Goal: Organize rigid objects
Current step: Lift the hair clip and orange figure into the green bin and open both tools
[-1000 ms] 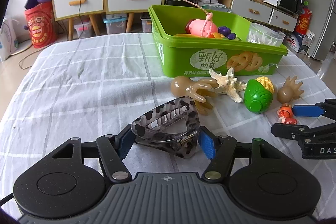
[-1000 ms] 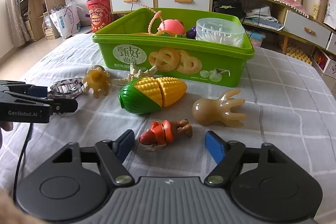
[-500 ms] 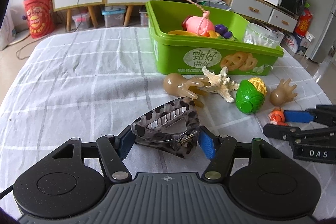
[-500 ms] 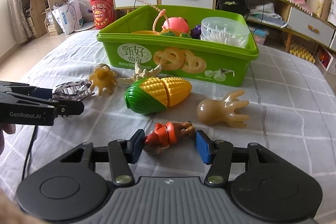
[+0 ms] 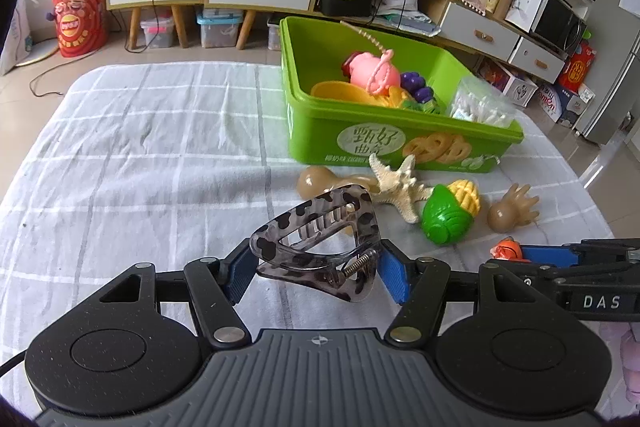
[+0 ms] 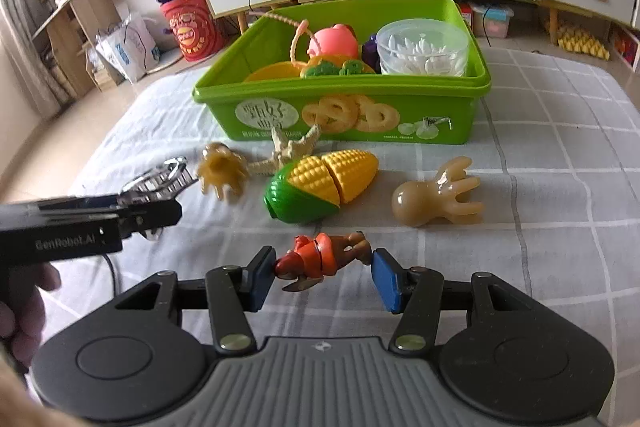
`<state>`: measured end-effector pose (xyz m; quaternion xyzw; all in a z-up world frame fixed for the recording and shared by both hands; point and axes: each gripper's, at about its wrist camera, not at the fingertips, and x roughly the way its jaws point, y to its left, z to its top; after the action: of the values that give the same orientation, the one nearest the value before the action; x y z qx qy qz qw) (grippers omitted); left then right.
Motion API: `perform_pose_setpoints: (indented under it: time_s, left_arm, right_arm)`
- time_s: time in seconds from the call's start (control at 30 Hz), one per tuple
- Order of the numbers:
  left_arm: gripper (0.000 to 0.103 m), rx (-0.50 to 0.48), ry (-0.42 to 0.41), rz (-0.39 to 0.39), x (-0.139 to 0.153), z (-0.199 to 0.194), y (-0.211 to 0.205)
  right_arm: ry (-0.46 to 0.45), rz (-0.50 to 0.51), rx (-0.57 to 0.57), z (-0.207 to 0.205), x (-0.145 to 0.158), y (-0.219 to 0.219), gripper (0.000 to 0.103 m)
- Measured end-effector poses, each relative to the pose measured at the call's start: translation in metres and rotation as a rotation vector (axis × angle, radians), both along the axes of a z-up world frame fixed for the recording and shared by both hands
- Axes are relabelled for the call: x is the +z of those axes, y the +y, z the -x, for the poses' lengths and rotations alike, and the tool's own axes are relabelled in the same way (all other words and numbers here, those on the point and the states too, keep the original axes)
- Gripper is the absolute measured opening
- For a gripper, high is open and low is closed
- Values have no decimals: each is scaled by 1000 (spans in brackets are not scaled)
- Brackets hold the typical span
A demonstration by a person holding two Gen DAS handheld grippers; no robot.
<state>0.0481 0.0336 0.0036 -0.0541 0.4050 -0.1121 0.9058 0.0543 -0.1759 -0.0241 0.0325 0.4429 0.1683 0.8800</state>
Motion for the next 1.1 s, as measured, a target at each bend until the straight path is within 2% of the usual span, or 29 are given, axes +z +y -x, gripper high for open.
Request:
perform_pose_setpoints:
  time_s: [0.37, 0.7, 0.9, 1.1]
  left_arm:
    - [68, 19, -49, 92, 26, 0, -2]
    - [68, 50, -104, 133, 40, -31, -19]
    - [68, 5, -128, 67, 38, -57, -38]
    - [68, -4, -116, 33, 31, -89, -53]
  right_arm:
    - [3, -109, -73, -15, 24, -10, 40]
    - [-8, -227, -183, -47, 45, -16, 40]
    - [2, -290, -248, -73, 53, -21, 41]
    - [-3, -338, -289, -111, 53, -24, 41]
